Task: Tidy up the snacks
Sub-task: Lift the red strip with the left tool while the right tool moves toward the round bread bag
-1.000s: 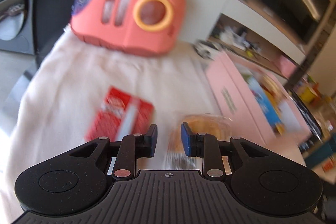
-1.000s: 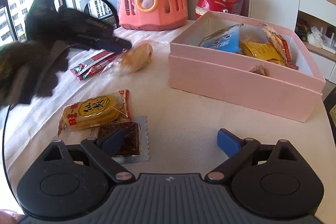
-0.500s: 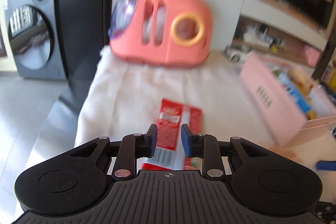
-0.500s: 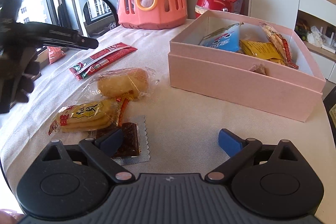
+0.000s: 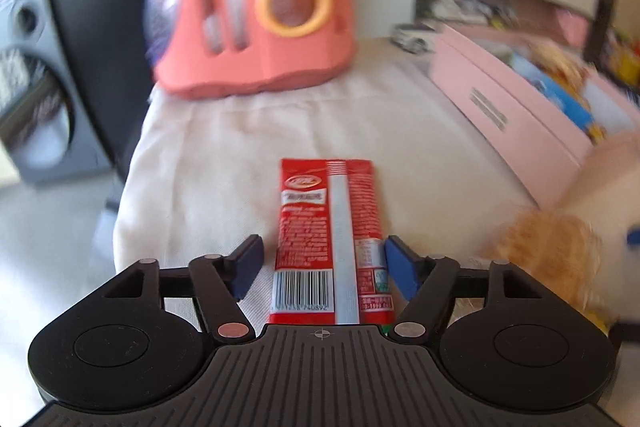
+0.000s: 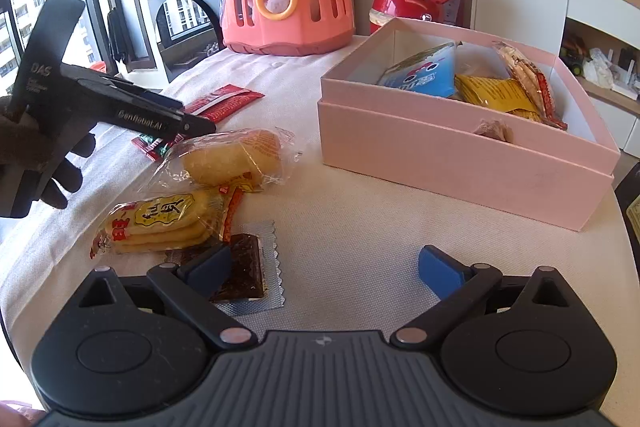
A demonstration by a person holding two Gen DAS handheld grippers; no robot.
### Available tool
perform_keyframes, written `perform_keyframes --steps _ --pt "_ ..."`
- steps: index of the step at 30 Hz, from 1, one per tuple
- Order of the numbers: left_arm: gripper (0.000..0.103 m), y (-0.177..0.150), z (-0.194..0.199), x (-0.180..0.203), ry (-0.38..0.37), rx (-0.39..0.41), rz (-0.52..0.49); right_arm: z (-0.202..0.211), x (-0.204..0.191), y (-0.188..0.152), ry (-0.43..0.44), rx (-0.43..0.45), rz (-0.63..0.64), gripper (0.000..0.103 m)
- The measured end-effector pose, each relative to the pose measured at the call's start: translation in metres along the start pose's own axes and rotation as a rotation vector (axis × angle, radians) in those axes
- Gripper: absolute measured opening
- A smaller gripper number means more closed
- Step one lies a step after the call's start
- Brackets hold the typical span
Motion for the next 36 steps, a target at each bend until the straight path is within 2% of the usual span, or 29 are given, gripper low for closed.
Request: perform_keyframes --steps 4,6,9,14,17,21,25,30,33,36 --pt "0.069 -0.006 0.007 0.001 -0.021 0.018 0.018 0.0 0.0 0.0 0.001 0.0 -0.001 0.1" --pt "0.063 -0.014 0.017 0.004 -0.015 0.03 0.034 0.001 0.0 0.0 0.0 0.001 -0.002 0.1" --pt "0.063 -0.031 0.035 0.012 0.006 0.032 0.046 0.001 0.0 0.0 0.0 0.001 -0.003 0.1" --pt "0.059 -0.059 0.069 0.034 -0.032 0.035 0.036 0.002 0.001 0.0 -0.003 -0.001 -0.006 0.1" --pt "0.059 -0.074 0.084 0.037 -0.064 0.019 0.093 0.009 0.006 0.001 -0.027 0.015 -0.026 0.1" --pt "0.058 -0.08 0.096 0.034 -0.083 0.051 0.182 0.029 0.004 0.003 0.002 0.031 -0.037 0.1" --pt "0.056 -0.078 0.098 0.024 -0.091 0.078 0.303 0.046 -0.021 0.013 0.056 0.062 0.015 0.1" --pt "0.056 -0.078 0.096 0.016 -0.096 0.1 0.372 0.032 -0.068 0.005 0.134 0.003 0.114 0.1" --pt "0.056 -0.079 0.097 0.019 -0.092 0.103 0.36 0.018 -0.08 -0.008 0.079 -0.033 0.217 0.099" --pt "0.056 -0.081 0.098 0.026 -0.107 0.099 0.343 0.014 -0.059 -0.013 -0.005 -0.04 0.217 0.099"
Point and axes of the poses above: each gripper's, at about its wrist camera, not at the fingertips, and z roughly against the way its jaws point, x to its right, y to its top, the point moved 9 cm from there along -z, roughly the way its jaws point, and after that the axes turned 4 degrees about -y, right-handed, at the moved point
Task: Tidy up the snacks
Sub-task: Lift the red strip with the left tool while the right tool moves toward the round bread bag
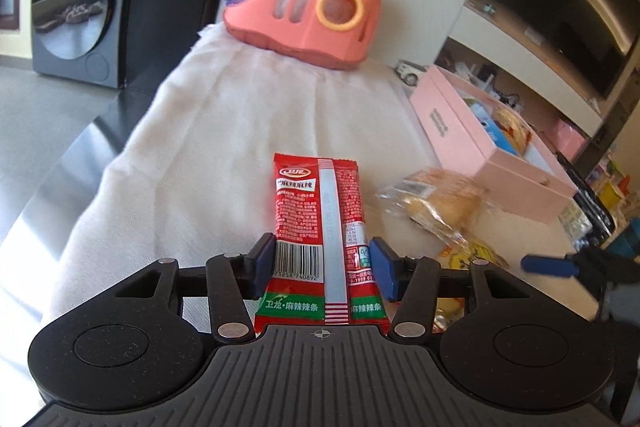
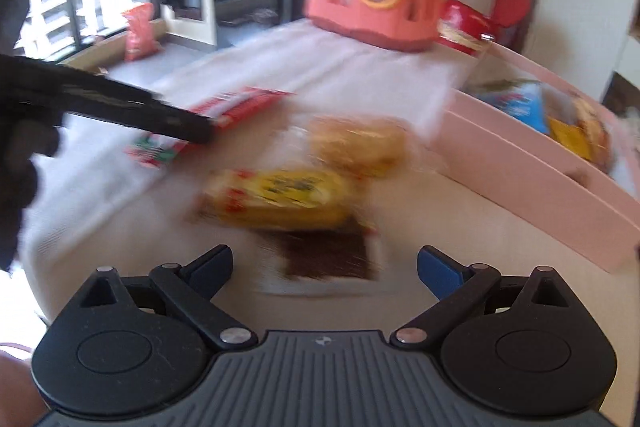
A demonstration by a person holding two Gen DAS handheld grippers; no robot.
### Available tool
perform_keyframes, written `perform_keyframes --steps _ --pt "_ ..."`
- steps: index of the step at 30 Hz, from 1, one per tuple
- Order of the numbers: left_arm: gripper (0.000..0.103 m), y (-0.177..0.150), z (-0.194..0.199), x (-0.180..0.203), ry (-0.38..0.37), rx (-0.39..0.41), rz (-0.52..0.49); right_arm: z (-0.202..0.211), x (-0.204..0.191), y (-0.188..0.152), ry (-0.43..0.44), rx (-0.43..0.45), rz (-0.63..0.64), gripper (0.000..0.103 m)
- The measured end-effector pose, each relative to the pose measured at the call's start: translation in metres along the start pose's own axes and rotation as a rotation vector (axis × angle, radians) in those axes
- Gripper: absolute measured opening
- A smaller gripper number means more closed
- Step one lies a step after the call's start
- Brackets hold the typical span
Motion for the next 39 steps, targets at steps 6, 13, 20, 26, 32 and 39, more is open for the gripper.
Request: perform_keyframes --steps 6,13,20,26,32,39 --pt "0.057 -0.01 0.0 0.019 -0.001 -0.028 -0.015 0.012 0.075 -0.023 -0.158 -0.02 -0.109 0.099" --pt "0.056 -0.017 0.0 0.031 -0.054 -0.055 0.007 0.033 0.102 -0.031 -0.136 -0.002 -0.235 0.099" --pt "0.055 -0.004 0.01 0.006 -0.008 -0.004 0.098 0.04 0.004 0.009 0.052 0.106 -0.015 0.099" --pt "0.056 -0.006 0.008 -0.001 -0.016 -0.007 0.122 0.009 -0.038 0.028 0.062 0.095 0.049 0.099" --pt "0.056 -0.007 0.008 0.0 -0.013 -0.007 0.109 -0.013 -0.037 0.041 -0.047 0.1 0.095 0.099" --pt "0.056 -0.013 0.006 0.017 -0.047 -0.021 0.056 0.017 0.004 -0.008 -0.071 0.067 0.152 0.099"
Point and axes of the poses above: each gripper's, at about its wrist camera, not at the fingertips, and z roughly against the way its jaws point, x to its right, y to its top, the point moved 9 cm from there along -z, roughly the way its jaws point, and after that the axes turned 4 degrees about -y, right-handed, at the moved point
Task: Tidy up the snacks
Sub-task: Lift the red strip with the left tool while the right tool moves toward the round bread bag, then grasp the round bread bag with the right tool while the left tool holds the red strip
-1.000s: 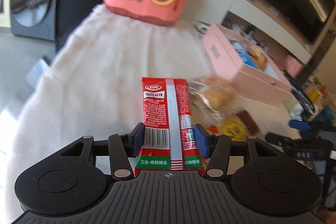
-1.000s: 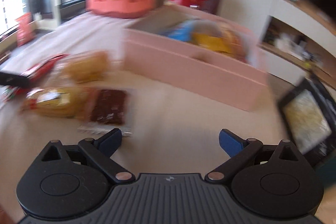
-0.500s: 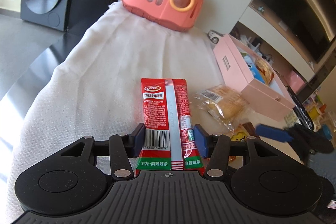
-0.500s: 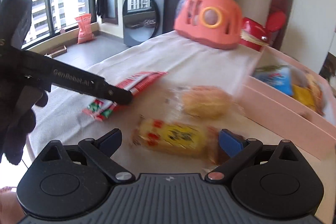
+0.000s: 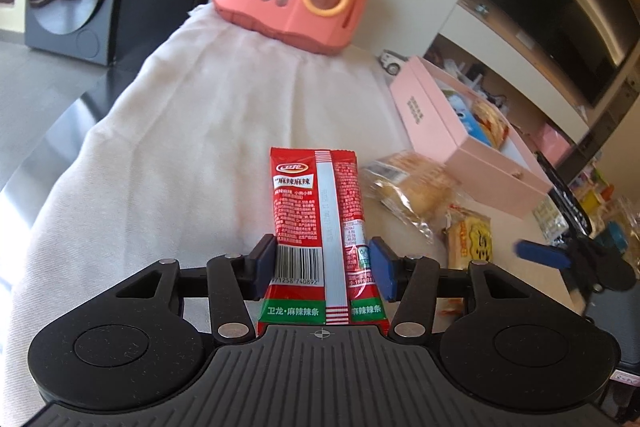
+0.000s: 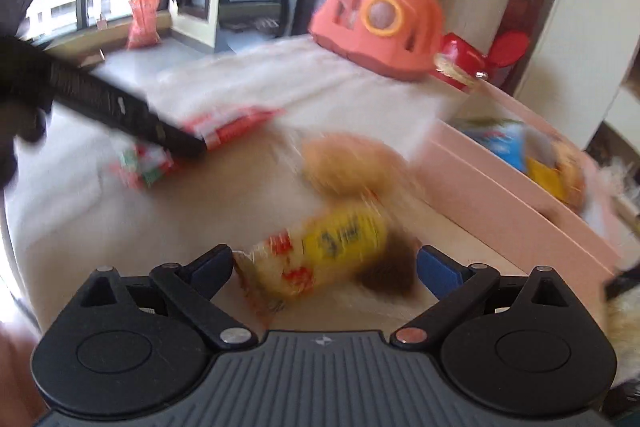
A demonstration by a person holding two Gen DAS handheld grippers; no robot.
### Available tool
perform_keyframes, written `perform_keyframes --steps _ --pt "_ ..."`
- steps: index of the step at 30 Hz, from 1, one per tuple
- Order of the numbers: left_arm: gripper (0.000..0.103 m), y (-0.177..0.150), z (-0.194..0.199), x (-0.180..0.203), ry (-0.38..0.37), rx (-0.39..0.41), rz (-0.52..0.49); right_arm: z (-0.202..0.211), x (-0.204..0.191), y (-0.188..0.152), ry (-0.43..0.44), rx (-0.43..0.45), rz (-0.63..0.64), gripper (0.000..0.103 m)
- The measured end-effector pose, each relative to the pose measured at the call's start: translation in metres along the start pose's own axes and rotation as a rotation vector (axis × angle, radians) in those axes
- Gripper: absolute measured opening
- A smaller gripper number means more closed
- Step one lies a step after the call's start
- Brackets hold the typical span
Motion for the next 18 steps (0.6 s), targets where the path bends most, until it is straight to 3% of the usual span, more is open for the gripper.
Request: perform_keyframes --steps 4,6,9,14,16,18 --pt "0.056 -0.004 -0.005 0.008 -0.011 -0.013 -0.018 0.018 0.039 -0.029 -0.129 -0.029 0.009 0.099" --pt "0.056 -0.005 -0.005 0.01 0.006 -0.013 -0.031 0.024 0.058 -0.033 -0.163 -0.043 -0.047 0.099" --pt "0.056 -0.002 -0.002 0.008 0.031 -0.001 -0.029 0.028 0.074 -0.022 -0.057 -0.036 -0.229 0.099" --pt "0.056 0.004 0.005 -0.006 0.133 0.028 -0.045 0.007 0.071 0.02 0.154 -0.03 -0.47 0.099" --pt "0.056 0.004 0.007 -0.011 0.129 0.027 -0.027 -0.009 0.063 0.042 0.187 -0.014 -0.492 0.099" --pt "0.056 0.005 0.01 -0.015 0.131 0.036 -0.016 -0.035 0.048 0.06 0.171 -0.028 -0.436 0.099"
Point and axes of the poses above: each gripper's, at about its wrist camera, not at the fingertips, and z roughly against the way its jaws point, x to its right, y to its top, the point moved 9 cm from there along -z, roughly the way its jaws point, and after that the axes turned 4 degrees about -y, right-handed, at the moved point
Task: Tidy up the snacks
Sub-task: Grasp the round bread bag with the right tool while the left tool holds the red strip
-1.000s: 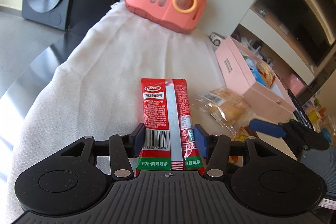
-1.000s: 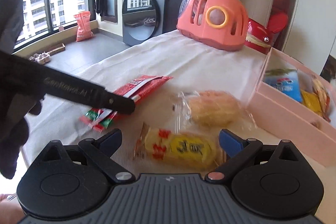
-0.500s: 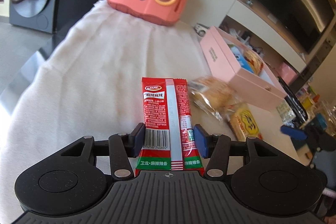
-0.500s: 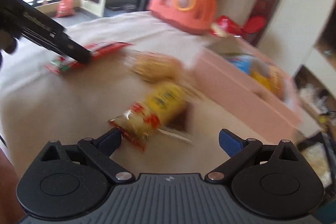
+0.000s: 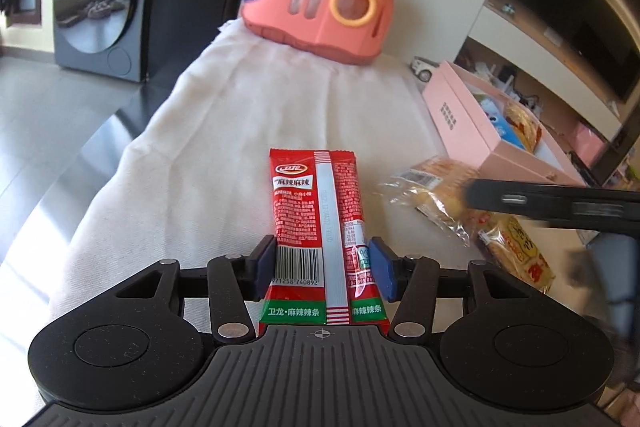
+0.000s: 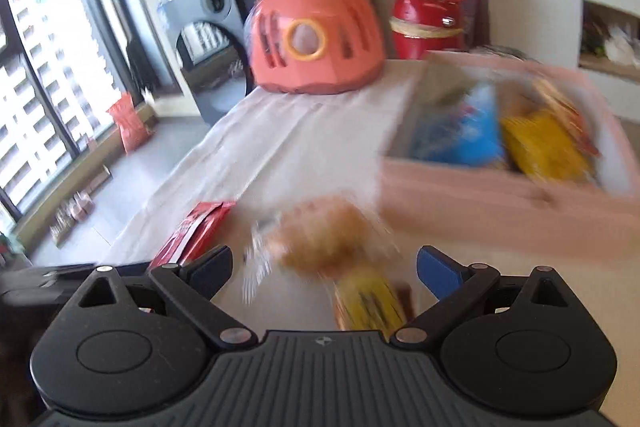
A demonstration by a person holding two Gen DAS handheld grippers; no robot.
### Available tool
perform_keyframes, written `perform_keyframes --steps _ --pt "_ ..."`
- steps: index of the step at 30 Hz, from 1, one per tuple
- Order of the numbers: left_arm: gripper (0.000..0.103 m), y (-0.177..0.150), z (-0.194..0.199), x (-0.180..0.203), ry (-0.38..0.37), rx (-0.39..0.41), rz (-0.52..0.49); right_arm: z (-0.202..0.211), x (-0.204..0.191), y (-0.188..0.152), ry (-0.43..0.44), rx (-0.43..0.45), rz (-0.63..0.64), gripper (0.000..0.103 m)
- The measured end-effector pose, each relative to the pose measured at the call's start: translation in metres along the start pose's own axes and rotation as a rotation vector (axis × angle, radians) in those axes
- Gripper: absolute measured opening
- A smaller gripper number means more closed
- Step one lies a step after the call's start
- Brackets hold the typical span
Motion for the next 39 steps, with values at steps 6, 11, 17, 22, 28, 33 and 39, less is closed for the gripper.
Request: perform_keyframes --steps 6,11,17,22,28,33,39 --pt "0.056 0.003 0.004 -0.014 0.028 0.014 0.023 -0.049 -0.037 0.0 -0.066 -0.034 0.239 0.086" --pt "0.056 0.002 0.003 -0.012 0.024 0.018 0.02 -0.012 -0.064 -0.034 0.101 -0.047 0.39 0.081" --pt "0.056 -0.004 0.001 0.007 -0.027 -0.011 -0.022 0.019 -0.058 -0.057 0.07 -0.026 0.503 0.089" --pt "0.056 -0.013 -0.003 0.032 -0.036 -0.031 -0.113 0.031 -0.026 -0.055 -0.059 0.0 0.514 0.089" --pt "0.056 -0.015 -0.005 0.035 -0.023 -0.034 -0.128 0.042 -0.002 -0.031 -0.061 0.033 0.29 0.089" --pt "0.056 -0.017 -0.006 0.039 0.01 -0.042 -0.185 0.019 -0.017 -0.016 0.017 0.008 0.187 0.089" --pt "0.056 -0.021 -0.008 0.044 0.043 -0.043 -0.249 -0.034 -0.026 -0.015 -0.024 -0.111 0.181 0.082"
Point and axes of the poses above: each gripper's, at about its wrist camera, not at the fingertips, and z roughly against the way its jaws point, x to its right, y to its top, the point moved 9 cm from there along -z, roughly the way its jaws point, and after that the axes turned 4 degrees about -y, right-handed, at the moved point
